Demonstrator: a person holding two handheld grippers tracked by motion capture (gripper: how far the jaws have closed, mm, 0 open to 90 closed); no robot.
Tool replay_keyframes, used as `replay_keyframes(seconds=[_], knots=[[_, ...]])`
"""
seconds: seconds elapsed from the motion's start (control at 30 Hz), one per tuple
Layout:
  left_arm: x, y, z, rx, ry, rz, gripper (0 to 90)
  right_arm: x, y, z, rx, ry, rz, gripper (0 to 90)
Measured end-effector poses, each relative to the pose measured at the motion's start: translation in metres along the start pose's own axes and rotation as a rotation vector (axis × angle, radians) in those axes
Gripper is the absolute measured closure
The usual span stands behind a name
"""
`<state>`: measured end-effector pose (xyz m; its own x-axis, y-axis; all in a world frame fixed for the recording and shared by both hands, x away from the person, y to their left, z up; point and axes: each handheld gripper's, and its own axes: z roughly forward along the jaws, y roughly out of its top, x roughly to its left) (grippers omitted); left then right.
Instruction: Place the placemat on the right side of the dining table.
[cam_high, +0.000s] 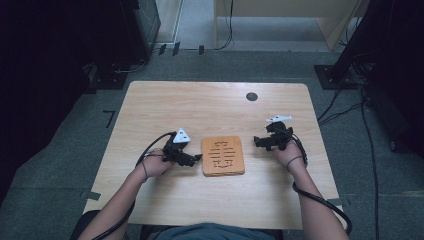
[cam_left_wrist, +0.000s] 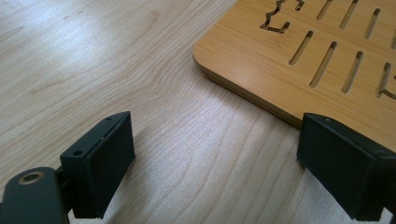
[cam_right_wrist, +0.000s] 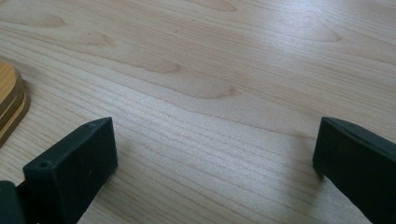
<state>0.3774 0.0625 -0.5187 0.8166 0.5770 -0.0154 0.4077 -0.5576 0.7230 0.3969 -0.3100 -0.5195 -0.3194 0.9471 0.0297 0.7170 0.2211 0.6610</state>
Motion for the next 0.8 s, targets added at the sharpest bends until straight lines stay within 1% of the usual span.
replay_keyframes(seconds=[0.03,0.07,0.23,0.57,0.8], knots=[[0.0000,0.0000,0.0000,0.001,0.000,0.001,10.2,0.0000,0.0000,0.0000,0.000,0.000,0.000,0.0],[-0.0001,0.0000,0.0000,0.000,0.001,0.001,10.2,0.0004,-0.0016,-0.0003,-0.011,-0.003,0.006,0.0],[0.0000,0.0000,0.0000,0.001,0.000,0.002,10.2,0.0004,-0.0020,-0.0004,-0.014,-0.003,0.005,0.0],[-0.0005,0.0001,0.0001,0.004,0.004,0.007,10.2,-0.0013,-0.0045,-0.0011,-0.030,0.010,-0.011,0.0],[-0.0005,0.0001,0.0001,0.004,0.004,0.008,10.2,-0.0021,-0.0052,-0.0019,-0.027,0.018,-0.019,0.0]])
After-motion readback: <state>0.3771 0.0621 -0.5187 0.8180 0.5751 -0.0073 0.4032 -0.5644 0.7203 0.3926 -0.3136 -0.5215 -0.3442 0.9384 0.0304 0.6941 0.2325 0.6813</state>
